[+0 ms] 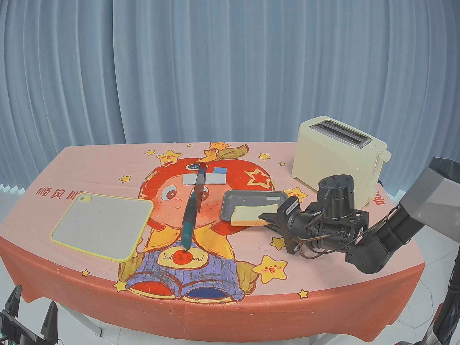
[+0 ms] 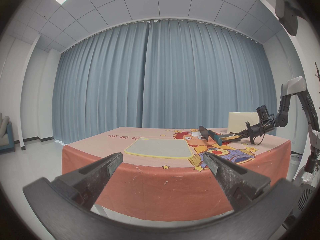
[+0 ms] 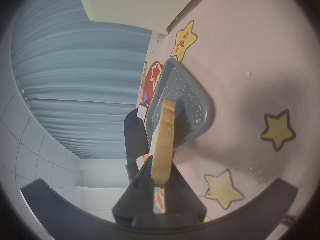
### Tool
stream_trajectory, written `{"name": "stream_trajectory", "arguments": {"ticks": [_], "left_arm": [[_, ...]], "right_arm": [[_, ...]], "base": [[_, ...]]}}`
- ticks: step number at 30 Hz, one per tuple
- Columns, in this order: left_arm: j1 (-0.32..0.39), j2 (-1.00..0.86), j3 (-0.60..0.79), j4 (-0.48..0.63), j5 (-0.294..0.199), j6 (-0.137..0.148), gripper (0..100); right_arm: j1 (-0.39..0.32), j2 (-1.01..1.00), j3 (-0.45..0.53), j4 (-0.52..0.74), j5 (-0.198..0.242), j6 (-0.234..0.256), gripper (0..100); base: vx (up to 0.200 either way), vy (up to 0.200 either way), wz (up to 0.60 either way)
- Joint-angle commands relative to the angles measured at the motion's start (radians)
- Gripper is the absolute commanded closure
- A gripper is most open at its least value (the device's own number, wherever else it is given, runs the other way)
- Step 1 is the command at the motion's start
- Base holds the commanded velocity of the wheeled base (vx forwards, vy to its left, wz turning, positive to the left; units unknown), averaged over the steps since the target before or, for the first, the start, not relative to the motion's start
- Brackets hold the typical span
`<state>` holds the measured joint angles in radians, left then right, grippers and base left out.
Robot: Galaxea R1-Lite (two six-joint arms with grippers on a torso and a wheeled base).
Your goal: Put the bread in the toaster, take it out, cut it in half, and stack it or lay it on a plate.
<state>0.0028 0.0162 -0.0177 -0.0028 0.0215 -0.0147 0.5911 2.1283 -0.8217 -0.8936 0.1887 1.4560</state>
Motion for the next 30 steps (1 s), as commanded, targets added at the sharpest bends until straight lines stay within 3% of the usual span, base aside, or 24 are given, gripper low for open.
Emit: {"name": "stream_trajectory", "arguments": {"ticks": [1, 30], "left_arm": [[0.000, -0.005, 0.018, 0.000, 0.000, -0.001, 0], [0.000, -0.005, 0.018, 0.000, 0.000, -0.001, 0]], "right_arm": [[0.003, -0.021, -0.008, 0.009, 0.000, 0.000, 100], [0.003, -0.248, 0.022, -0.004, -0.002, -0.026, 100]], "base": [[0.000, 0.000, 0.00], [0.000, 0.000, 0.00]]}}
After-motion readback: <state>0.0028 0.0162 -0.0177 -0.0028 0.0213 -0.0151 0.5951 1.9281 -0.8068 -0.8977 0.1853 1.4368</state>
